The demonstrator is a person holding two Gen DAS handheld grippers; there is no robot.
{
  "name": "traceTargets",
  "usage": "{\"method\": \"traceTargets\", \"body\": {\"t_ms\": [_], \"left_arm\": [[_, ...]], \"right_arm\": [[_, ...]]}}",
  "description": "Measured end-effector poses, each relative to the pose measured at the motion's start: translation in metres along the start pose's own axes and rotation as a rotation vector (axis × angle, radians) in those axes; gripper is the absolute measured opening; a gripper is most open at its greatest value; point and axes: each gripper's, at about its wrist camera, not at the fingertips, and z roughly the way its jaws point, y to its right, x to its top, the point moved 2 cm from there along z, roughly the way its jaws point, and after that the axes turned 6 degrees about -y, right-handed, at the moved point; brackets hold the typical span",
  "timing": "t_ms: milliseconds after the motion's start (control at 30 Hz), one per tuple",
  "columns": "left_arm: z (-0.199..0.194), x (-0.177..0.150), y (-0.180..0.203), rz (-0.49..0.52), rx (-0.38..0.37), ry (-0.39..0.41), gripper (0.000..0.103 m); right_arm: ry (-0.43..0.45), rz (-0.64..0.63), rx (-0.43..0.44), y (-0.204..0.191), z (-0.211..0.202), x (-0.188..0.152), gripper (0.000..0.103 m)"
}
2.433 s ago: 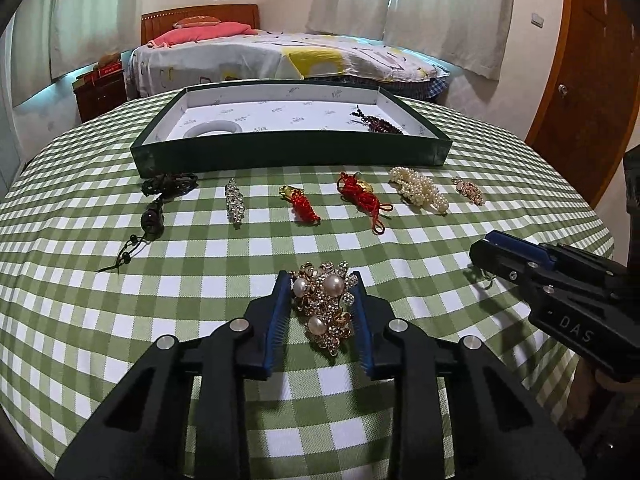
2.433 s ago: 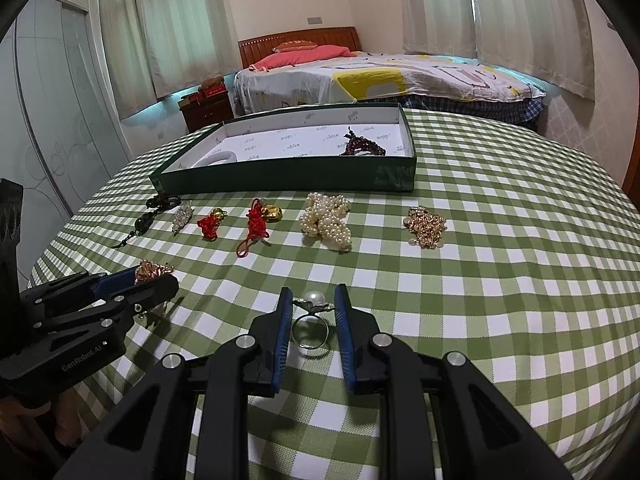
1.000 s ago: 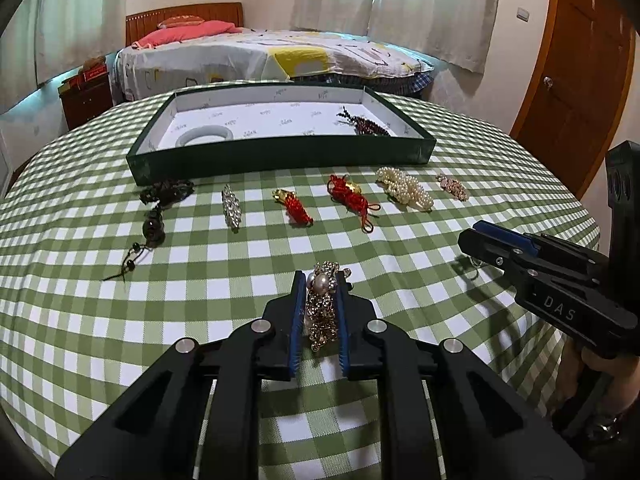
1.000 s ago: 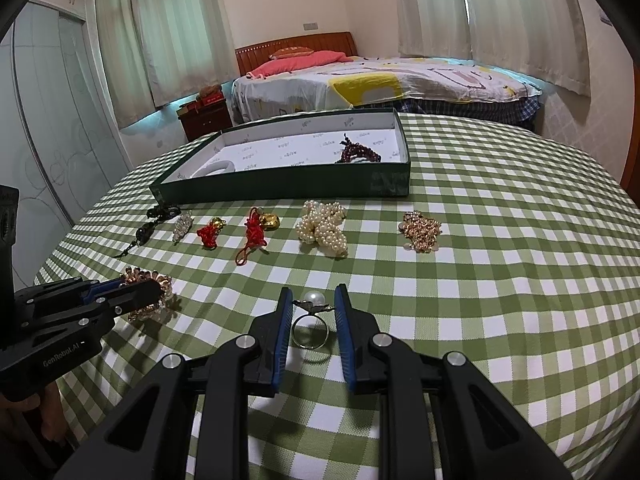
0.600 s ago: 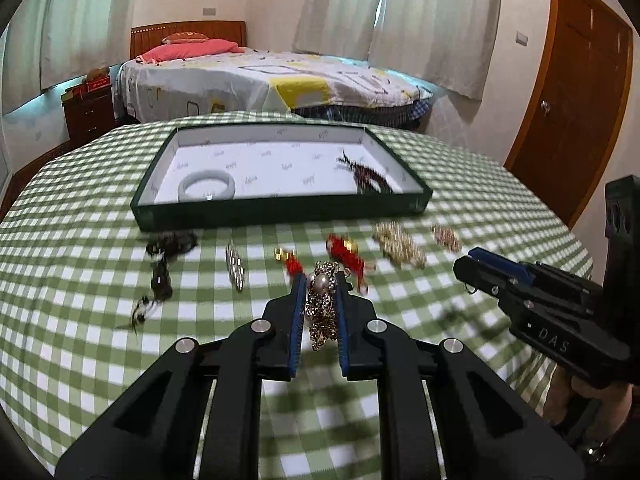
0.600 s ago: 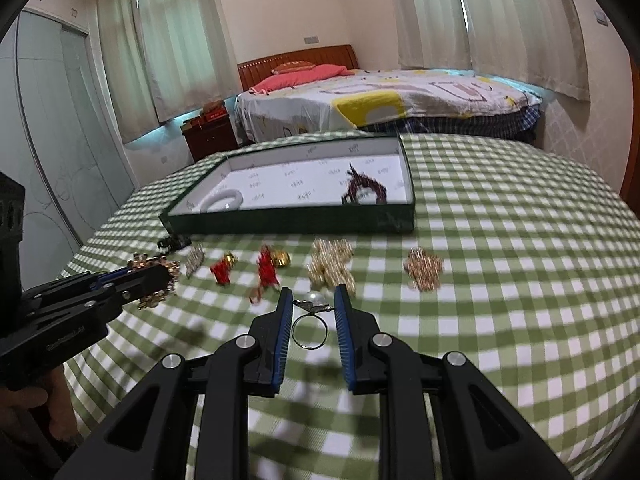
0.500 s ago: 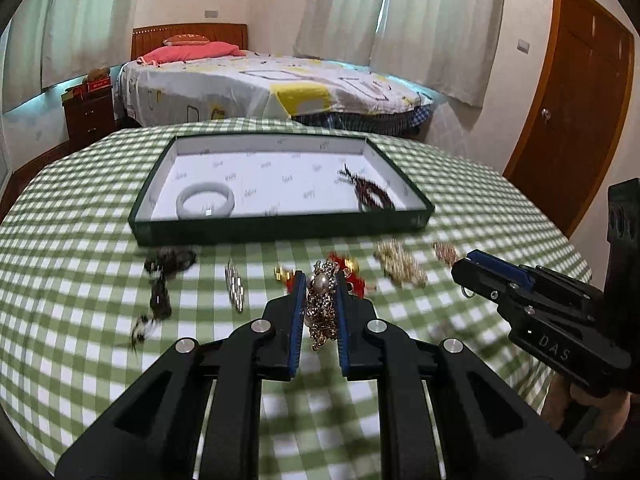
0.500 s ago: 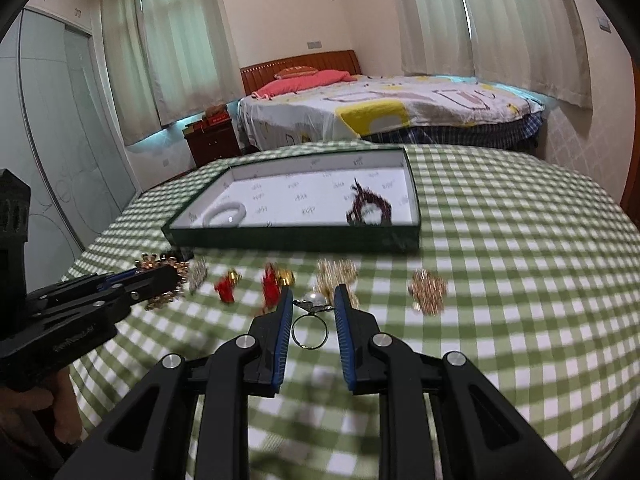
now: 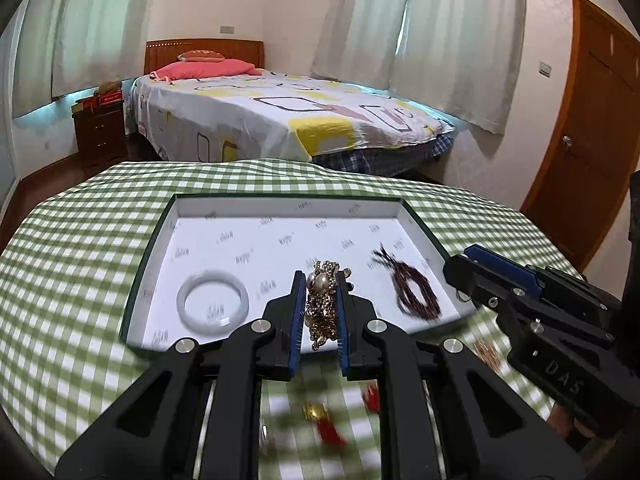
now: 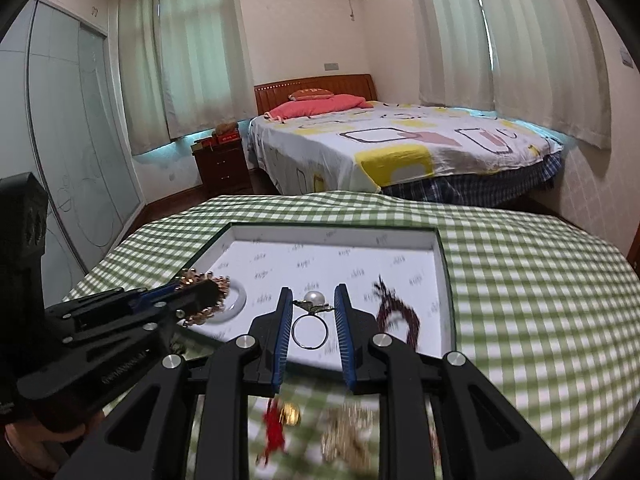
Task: Organize jewelry
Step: 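Carry the brooch and ring into the green box and open both tools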
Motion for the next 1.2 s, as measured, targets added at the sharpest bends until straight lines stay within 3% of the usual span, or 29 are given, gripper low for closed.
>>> {"method": "traceTargets", "body": {"t_ms": [300, 633, 700, 767, 900, 1067, 1200], "left_arm": [[0.076, 0.000, -0.017, -0.036, 0.022, -0.157, 0.014], [0.101, -0.007, -0.020, -0.038, 0.021, -0.222, 0.015], [0.102, -0.006, -0.020, -0.041, 0.019, -0.226, 0.018], [0.103, -0.007, -0.020, -0.047, 0.013, -0.234, 0.030], [0.102, -0.007, -0.023, -0.060, 0.007, -0.234, 0.033], [0.090, -0.001, -0.026, -0.073, 0.003, -0.199, 0.047], [0.076, 0.004, -0.024, -0.059, 0.005, -0.162, 0.051]], "right_arm": [[-0.161, 0.021, 0.006, 0.015, 0.079, -0.006, 0.022], [-0.254, 0.036, 0.016, 0.023, 0.102, -0.009, 0.022], [-0.264, 0.041, 0.018, 0.024, 0.104, -0.010, 0.023], [-0.270, 0.043, 0.023, 0.024, 0.105, -0.011, 0.025], [-0.263, 0.057, 0.022, 0.028, 0.103, -0.011, 0.036], [-0.245, 0.059, 0.015, 0.030, 0.096, -0.009, 0.036], [-0.216, 0.055, 0.012, 0.027, 0.083, -0.005, 0.036]]}}
